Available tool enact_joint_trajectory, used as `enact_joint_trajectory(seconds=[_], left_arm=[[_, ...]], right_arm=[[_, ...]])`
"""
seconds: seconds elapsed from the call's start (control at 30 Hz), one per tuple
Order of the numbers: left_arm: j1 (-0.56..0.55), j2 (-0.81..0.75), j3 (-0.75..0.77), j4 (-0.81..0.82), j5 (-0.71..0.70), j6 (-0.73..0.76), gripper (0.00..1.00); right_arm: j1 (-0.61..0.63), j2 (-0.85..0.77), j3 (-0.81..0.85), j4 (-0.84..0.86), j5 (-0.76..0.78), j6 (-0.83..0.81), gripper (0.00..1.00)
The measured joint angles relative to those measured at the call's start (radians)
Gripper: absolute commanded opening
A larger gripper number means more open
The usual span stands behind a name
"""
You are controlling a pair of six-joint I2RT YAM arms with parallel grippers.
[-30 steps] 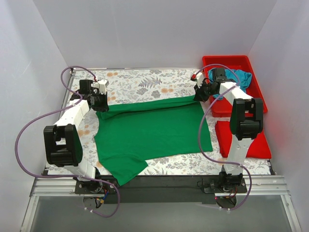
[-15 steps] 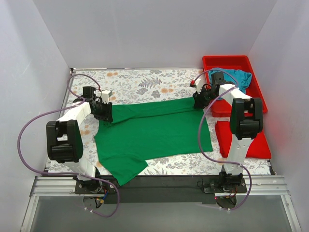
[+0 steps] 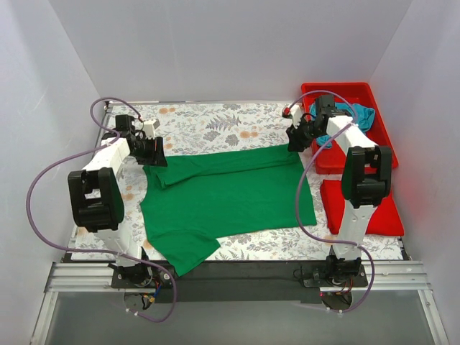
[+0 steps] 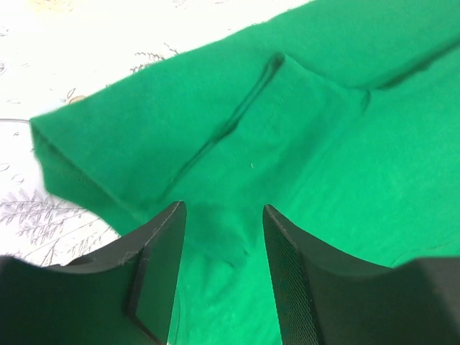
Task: Fold and stack the t-shirts
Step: Fold the tshirt
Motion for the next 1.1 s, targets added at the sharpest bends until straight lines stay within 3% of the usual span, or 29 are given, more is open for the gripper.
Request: enact_joint_trajectory(seconds=[0.27,0.47,1.1], left_arm=[[-0.001,0.141,0.059,-0.031,-0.033,-0.053,0.47],[-0.001,0.134,0.046,-0.043,-0.089,-0.056,0.48],[-0.001,0.061,-0.007,-0.099,-0.167,-0.07,0.46]], right_arm=[[0.042,0.092,0.089,0.001,0.039,0.029,0.43],[0.054,0.133,0.058,-0.005,0.084,0.028,0.36],[0.053,0.056,-0.05,-0.035,0.158,-0.061,0.37]])
